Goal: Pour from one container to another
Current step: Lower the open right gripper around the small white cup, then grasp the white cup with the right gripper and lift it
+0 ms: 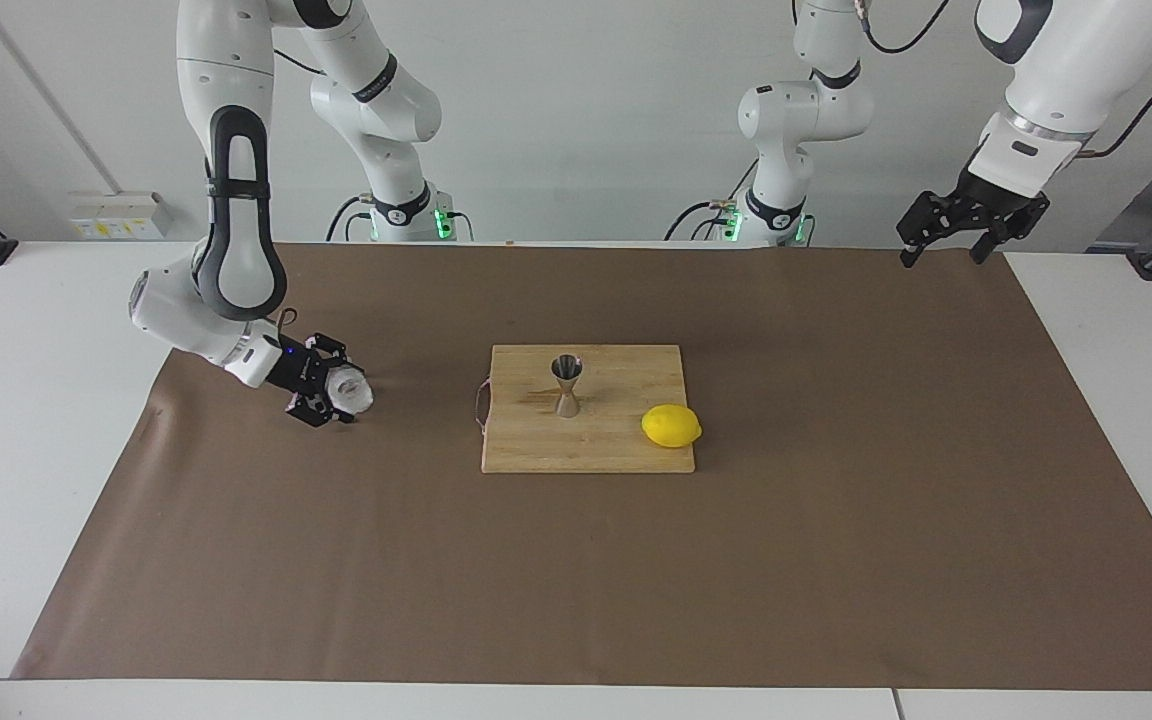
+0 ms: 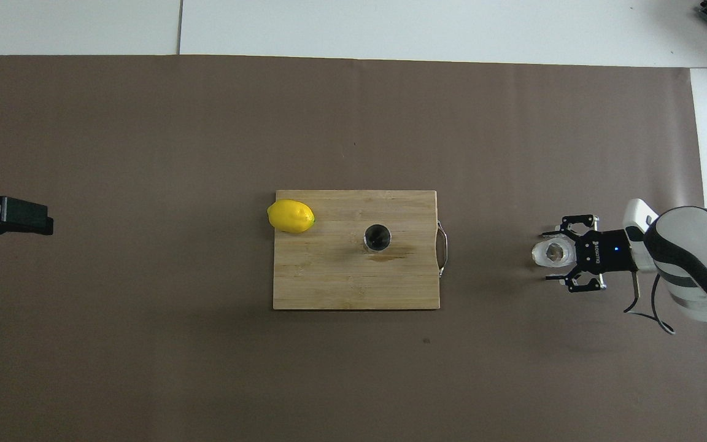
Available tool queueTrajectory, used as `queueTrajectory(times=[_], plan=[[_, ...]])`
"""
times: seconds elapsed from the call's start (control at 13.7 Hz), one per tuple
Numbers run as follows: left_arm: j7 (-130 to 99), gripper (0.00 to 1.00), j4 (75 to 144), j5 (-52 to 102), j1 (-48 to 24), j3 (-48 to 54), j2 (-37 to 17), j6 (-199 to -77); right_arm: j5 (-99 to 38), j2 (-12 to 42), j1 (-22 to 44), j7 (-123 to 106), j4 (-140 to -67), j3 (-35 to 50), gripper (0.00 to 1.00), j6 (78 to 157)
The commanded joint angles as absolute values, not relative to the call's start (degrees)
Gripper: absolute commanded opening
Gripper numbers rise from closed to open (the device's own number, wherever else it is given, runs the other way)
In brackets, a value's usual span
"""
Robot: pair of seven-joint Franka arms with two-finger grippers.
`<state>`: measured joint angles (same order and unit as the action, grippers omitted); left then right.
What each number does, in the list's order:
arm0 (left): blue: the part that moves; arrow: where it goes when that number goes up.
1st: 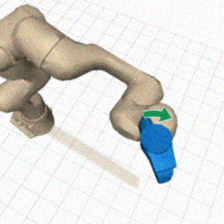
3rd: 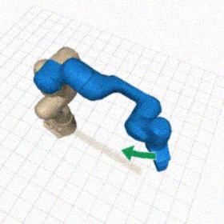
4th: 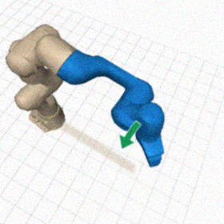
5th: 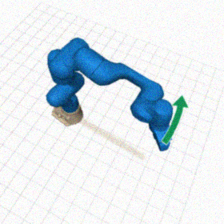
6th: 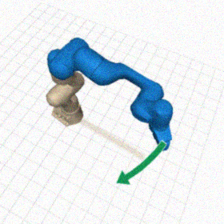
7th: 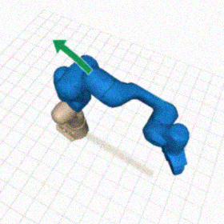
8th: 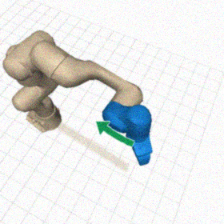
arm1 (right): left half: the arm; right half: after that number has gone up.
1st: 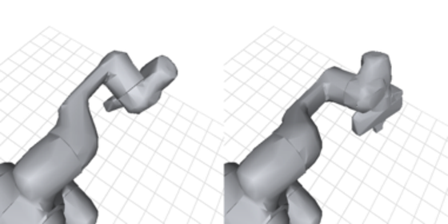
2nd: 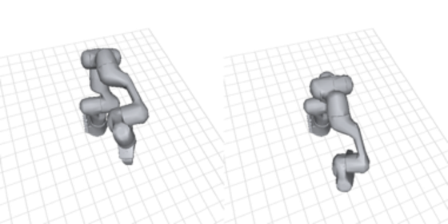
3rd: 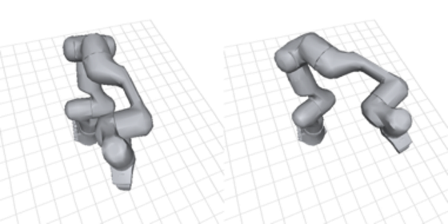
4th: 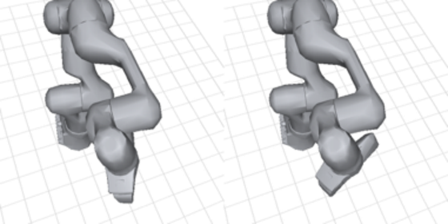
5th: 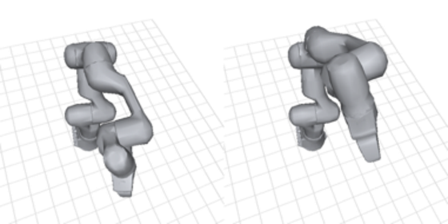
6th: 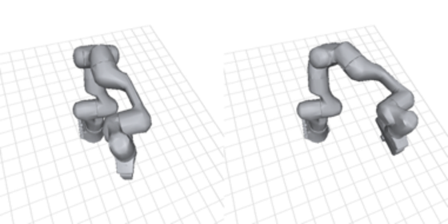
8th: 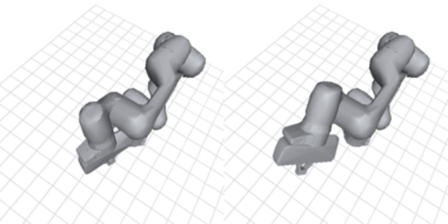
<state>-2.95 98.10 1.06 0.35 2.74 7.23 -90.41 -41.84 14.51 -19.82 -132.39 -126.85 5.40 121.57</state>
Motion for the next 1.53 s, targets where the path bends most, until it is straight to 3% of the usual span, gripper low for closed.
queueTrajectory(times=[0.0,0.15,0.29,0.8,1.09,1.46], plan=[[-2.64,1.00,98.96,0.18,0.00,2.81,8.00,-92.27,-43.95,13.97,-19.95,-134.03,-127.88,5.54,0.53,121.29],[-2.72,1.00,99.32,0.26,-0.44,2.99,8.00,-93.51,-43.95,13.71,-19.95,-133.86,-127.88,5.54,0.21,121.20],[-2.55,1.00,99.40,0.26,-1.67,2.90,8.09,-93.43,-43.95,13.45,-19.95,-133.68,-127.79,5.54,0.02,121.29],[-2.99,1.00,99.75,0.26,-1.50,2.90,8.09,-93.34,-43.77,7.13,-15.56,-124.83,-127.18,5.62,0.00,121.73],[-2.90,1.00,99.76,0.35,-1.50,2.90,8.17,-93.16,-42.63,4.49,-8.90,-114.11,-124.90,5.62,0.00,122.34],[-2.64,1.00,100.28,0.35,0.77,3.25,8.17,-94.39,-34.21,4.92,0.51,-96.46,-119.19,5.71,0.00,124.28]])
